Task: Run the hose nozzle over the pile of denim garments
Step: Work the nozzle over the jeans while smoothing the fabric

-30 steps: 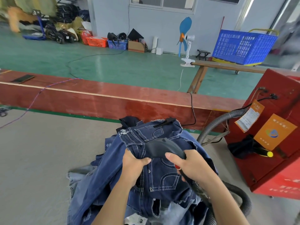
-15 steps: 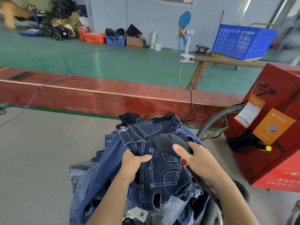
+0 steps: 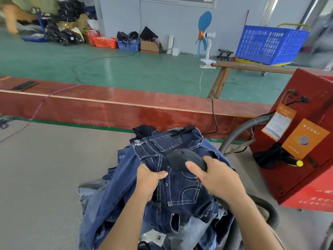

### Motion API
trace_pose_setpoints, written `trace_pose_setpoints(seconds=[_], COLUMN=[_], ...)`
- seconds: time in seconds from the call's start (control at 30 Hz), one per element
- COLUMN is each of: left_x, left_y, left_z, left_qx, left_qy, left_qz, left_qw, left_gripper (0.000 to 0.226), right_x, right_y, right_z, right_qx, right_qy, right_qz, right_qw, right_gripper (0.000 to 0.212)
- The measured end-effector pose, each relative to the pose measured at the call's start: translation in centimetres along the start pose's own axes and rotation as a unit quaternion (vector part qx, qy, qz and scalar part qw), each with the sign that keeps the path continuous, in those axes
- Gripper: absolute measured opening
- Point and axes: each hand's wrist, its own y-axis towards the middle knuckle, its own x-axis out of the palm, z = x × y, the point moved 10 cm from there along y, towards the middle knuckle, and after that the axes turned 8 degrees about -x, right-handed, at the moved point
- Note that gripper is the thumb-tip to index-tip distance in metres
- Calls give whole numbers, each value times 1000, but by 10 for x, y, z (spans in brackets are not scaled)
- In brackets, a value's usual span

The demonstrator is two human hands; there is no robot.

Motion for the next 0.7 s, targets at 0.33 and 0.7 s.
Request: trace_pose_setpoints(seconds=[0.33,0.7], left_x=[5,9], left_y=[1,-1], left_z=[-1,1], left_qx=[0,-6], left_qy=[24,19], left_qz=[-29,-69], left_qw=[999,997], left_gripper=[38,38], right_x=[7,7], right_y=[-2,2], right_z=[1,11], right_qx=[6,24], right_qy=[38,77], right_qz=[-19,-9], right_qw=[999,997], right_gripper=[53,53])
